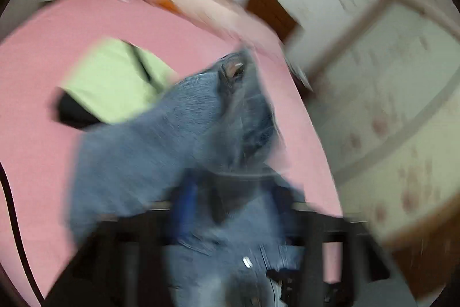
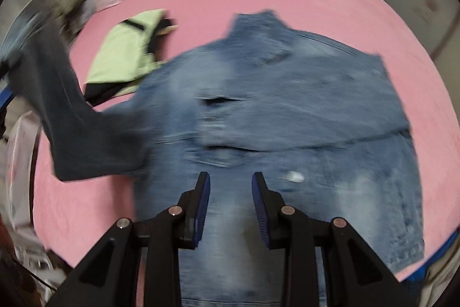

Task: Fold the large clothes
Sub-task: 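Fold the held sleeve with the left gripper across the jacket front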

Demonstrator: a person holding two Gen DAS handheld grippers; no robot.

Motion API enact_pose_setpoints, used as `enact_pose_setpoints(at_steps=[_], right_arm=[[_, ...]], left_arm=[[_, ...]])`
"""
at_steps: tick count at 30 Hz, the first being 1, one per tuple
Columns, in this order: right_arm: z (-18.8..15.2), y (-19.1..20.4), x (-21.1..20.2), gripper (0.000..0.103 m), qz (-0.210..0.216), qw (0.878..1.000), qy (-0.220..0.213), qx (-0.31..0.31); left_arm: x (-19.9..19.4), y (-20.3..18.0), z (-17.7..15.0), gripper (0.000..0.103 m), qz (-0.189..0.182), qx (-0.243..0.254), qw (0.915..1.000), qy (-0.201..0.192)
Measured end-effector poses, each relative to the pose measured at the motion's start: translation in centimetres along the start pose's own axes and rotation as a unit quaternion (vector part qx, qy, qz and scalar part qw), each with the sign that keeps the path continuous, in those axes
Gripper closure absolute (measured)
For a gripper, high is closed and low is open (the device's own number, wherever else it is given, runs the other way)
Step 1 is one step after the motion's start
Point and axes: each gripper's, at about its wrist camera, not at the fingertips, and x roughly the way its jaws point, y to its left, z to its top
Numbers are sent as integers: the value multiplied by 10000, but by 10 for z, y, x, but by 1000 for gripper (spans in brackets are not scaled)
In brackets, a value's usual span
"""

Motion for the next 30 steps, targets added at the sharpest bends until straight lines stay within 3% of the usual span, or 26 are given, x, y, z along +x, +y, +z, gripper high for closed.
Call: enact_pose_setpoints(at_steps=[1,5,7,11,18,24,30], right_arm=[[-2,-19,2,73,-75,9998,41,154],[-9,-71,9,73,-232,9979,219,572],[-12,-88,13,73,-229,9971,257,673],[-10,-101,24,73,-25,9976,351,591],[16,-78,52,73,599,9973,401,113],[44,-56,87,70,1153,9916,577,-96],[57,-56,142,69,1677,9801,958,452]], left_arm=[[22,-12,-7,17,61,136,9995,288],[87,-29,-54,17,573,491,9920,1017],[95,-16,-77,17,843,439,9879,1223],[71,33,-114,17,1469,231,9788,1408],[50,117,-134,17,2626,-741,9552,1146],[61,155,-128,17,2898,-1273,9458,729],[79,168,-122,17,2977,-1557,9409,430]])
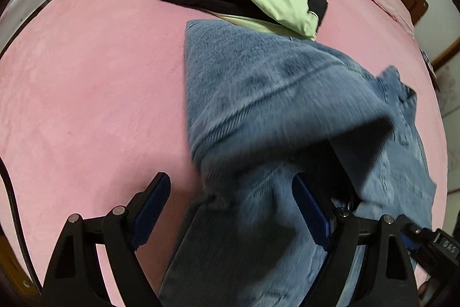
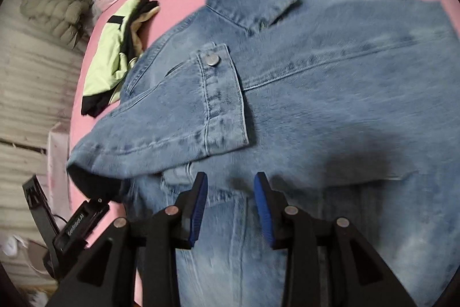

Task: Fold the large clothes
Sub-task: 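Fold the held sleeve with the left gripper across the jacket front, then straighten the buttoned cuff with the right gripper while the left gripper releases the sleeve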

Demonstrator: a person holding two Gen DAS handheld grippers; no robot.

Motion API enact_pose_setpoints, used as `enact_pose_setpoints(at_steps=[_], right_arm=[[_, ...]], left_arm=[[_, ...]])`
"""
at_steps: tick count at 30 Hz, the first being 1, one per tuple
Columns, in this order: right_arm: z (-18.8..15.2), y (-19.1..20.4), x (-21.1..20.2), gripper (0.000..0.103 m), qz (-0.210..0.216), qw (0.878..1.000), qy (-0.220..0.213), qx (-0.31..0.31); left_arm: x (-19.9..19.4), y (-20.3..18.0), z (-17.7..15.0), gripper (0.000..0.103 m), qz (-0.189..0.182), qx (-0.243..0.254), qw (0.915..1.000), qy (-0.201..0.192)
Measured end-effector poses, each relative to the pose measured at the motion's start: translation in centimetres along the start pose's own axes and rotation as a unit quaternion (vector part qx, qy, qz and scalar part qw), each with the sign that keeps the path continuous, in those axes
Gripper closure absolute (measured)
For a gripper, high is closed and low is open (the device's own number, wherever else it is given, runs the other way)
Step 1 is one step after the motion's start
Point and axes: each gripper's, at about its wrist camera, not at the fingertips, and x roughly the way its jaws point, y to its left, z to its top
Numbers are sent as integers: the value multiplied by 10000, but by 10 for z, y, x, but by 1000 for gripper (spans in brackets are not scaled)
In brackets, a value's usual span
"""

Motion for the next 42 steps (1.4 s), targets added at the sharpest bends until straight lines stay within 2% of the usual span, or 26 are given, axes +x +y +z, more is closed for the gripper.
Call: enact_pose_setpoints(at_steps=[7,12,14,16,18,19,20,22,24,27,29,31,32,34,36,38,42], right_arm=[[20,-7,38,69,337,9986,86,407],[32,-8,44,67,481,9969,-34,622],[37,-6,40,79,499,9966,-199,624],[41,3,31,84,423,9979,-308,378],[47,24,8,85,487,9971,-581,-23],[50,34,-6,96,552,9955,-742,-214],[54,47,-22,96,630,9929,-913,-431],[58,72,-70,96,746,9823,-1463,-897],[55,82,-112,96,675,9698,-2008,-1209],[43,62,-163,96,297,9563,-2665,-1167],[33,33,-178,96,-313,9504,-2914,-1036],[26,6,-169,93,-1083,9500,-2749,-1007],[24,-13,-154,86,-1532,9527,-2447,-952],[19,-50,-122,84,-2244,9554,-1790,-693],[11,-85,-93,84,-2603,9582,-1123,-393],[3,-108,-84,84,-2349,9680,-888,-13],[6,-116,-90,83,-1610,9808,-1044,357]], left_arm=[[20,9,14,17,78,-238,9997,-6],[30,21,16,17,129,-450,9989,67],[31,23,17,17,174,-458,9988,73],[33,23,17,17,224,-443,9987,83],[34,22,19,17,281,-413,9987,91],[34,20,20,17,315,-396,9987,84],[35,17,23,17,334,-388,9987,73],[33,14,25,17,349,-374,9987,32],[31,12,25,17,357,-329,9988,-1],[32,5,22,17,323,-193,9993,19],[33,-5,17,17,329,35,9994,34],[35,-16,11,17,438,365,9984,31],[36,-21,9,18,550,542,9970,7],[38,-29,7,18,664,818,9944,24],[41,-33,8,17,669,970,9930,80],[38,-28,5,17,638,1087,9920,110],[35,-29,5,17,665,1353,9886,46]])
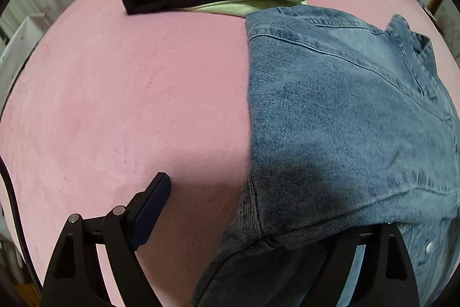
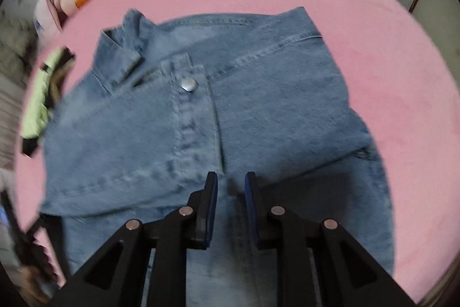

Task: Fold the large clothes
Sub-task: 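Straighten the buttoned cuff with the right gripper while the left gripper releases the sleeve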

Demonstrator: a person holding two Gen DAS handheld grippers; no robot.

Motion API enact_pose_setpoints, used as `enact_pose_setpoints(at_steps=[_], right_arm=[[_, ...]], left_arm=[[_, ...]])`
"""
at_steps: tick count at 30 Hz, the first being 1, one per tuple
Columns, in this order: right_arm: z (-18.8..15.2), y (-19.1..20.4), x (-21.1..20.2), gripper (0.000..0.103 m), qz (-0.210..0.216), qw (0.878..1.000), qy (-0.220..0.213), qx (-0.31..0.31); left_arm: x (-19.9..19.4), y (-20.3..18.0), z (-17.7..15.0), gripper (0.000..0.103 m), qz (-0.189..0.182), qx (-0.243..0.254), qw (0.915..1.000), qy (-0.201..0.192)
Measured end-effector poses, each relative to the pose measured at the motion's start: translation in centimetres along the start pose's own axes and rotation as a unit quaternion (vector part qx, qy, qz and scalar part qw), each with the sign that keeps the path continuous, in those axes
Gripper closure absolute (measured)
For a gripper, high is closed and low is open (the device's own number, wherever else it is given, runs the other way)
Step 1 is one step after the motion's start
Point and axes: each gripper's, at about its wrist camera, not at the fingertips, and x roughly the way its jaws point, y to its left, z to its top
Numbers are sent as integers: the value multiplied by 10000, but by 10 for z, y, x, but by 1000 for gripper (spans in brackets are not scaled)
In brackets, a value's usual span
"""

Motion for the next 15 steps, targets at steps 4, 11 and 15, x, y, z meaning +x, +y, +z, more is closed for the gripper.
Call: enact_pose_setpoints(at_steps=[4,11,15], right_arm=[[14,12,14,73,200,9993,-37,-311],[20,17,54,81,230,9966,563,-548],[11,21,33,95,290,9966,255,-726]], left_arm=[[-5,-2,-4,16,263,190,9993,-160],[-30,4,-9,17,475,-164,9969,-610],[-17,5,-9,17,472,-296,9973,-474]])
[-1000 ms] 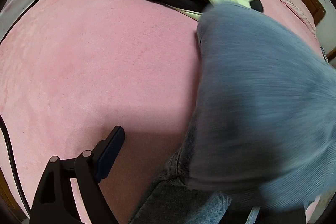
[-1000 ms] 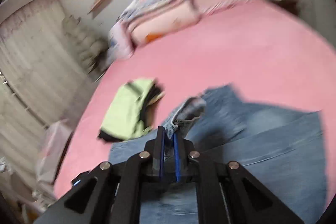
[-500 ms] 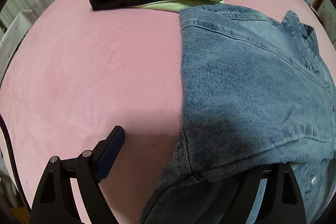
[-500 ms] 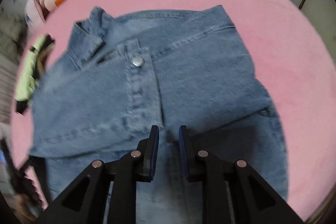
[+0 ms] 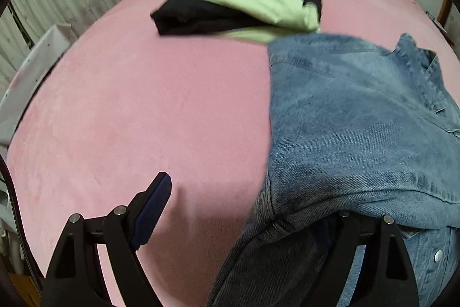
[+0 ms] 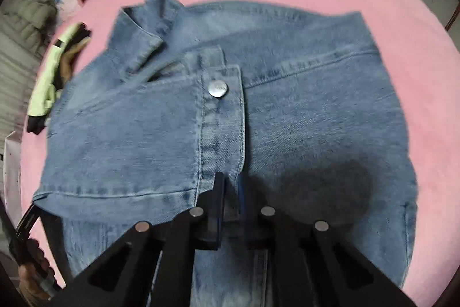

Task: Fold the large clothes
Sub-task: 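Straighten the buttoned cuff with the right gripper while the left gripper releases the sleeve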

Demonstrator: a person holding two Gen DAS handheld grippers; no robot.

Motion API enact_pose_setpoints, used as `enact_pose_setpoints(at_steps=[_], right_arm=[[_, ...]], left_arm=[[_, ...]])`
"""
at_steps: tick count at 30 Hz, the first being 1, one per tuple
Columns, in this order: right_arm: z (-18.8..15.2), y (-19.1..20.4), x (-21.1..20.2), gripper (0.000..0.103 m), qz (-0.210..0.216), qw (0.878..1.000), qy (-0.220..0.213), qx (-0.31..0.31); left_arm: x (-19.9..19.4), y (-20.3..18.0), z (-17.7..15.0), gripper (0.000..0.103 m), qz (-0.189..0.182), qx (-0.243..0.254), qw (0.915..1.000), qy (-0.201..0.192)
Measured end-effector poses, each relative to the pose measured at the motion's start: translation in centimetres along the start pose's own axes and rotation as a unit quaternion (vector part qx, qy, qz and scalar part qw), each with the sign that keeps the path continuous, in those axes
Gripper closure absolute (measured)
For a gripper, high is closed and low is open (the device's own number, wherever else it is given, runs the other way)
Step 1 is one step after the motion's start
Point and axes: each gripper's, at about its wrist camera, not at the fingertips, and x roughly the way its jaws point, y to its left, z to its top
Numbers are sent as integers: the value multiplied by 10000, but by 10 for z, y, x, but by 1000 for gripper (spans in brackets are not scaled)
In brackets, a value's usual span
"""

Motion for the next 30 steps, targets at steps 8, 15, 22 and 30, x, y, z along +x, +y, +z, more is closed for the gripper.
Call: enact_pose_setpoints(at_steps=[8,15,22,30], right_arm=[[-22,-9,-3,101,-303,9989,354,24],[-5,-5,-18,73,90,9999,-12,71],[26,4,-1,70,70,9999,-136,-32],[48,33,6,70,102,9985,-407,-350]], left_arm=[[-7,11,-1,17,-451,551,9966,412],[-48,34,-3,17,-839,801,9925,396],[-35,32,43,17,-1202,-401,9918,188],[-5,-51,27,25,-1168,437,9915,363]])
